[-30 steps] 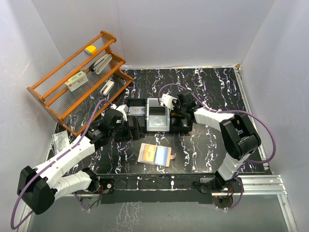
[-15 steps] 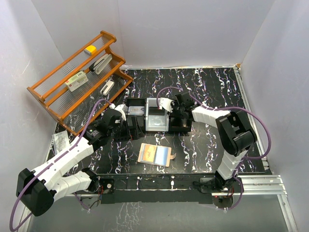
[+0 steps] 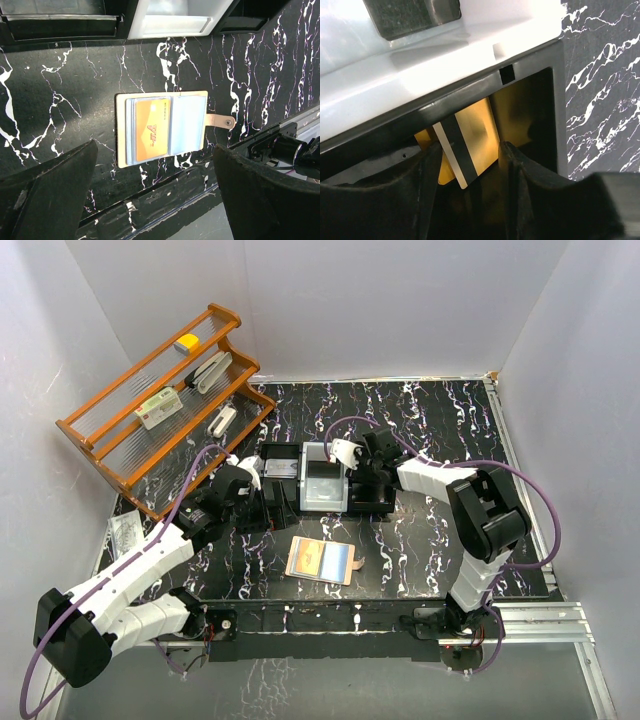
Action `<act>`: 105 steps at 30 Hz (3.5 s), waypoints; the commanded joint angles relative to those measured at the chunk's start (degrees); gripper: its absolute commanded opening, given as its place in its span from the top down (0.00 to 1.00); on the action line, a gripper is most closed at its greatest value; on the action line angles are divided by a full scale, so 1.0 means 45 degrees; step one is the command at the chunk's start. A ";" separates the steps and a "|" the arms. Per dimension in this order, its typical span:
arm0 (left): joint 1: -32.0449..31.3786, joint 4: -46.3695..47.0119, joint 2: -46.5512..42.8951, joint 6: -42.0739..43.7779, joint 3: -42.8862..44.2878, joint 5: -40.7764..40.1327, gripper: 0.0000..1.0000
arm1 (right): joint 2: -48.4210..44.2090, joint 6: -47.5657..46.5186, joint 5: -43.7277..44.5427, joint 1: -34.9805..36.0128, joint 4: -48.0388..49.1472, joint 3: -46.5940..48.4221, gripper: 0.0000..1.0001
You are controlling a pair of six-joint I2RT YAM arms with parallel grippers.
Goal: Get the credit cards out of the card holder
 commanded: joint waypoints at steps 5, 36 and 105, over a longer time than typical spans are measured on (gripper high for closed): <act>0.0074 0.0009 -0.0107 0.0064 0.0225 0.0468 0.01 | -0.1018 0.0996 -0.1127 0.0019 0.0453 0.0355 0.47; 0.0077 0.0362 0.1199 -0.0664 -0.0522 0.1008 0.02 | -0.9366 2.4110 -0.4972 -0.0296 0.3203 -0.5848 0.18; -0.0035 0.1923 0.5683 0.0075 -0.1564 0.3707 0.87 | -0.3759 2.7979 -0.1527 0.6068 0.5910 -0.7471 0.81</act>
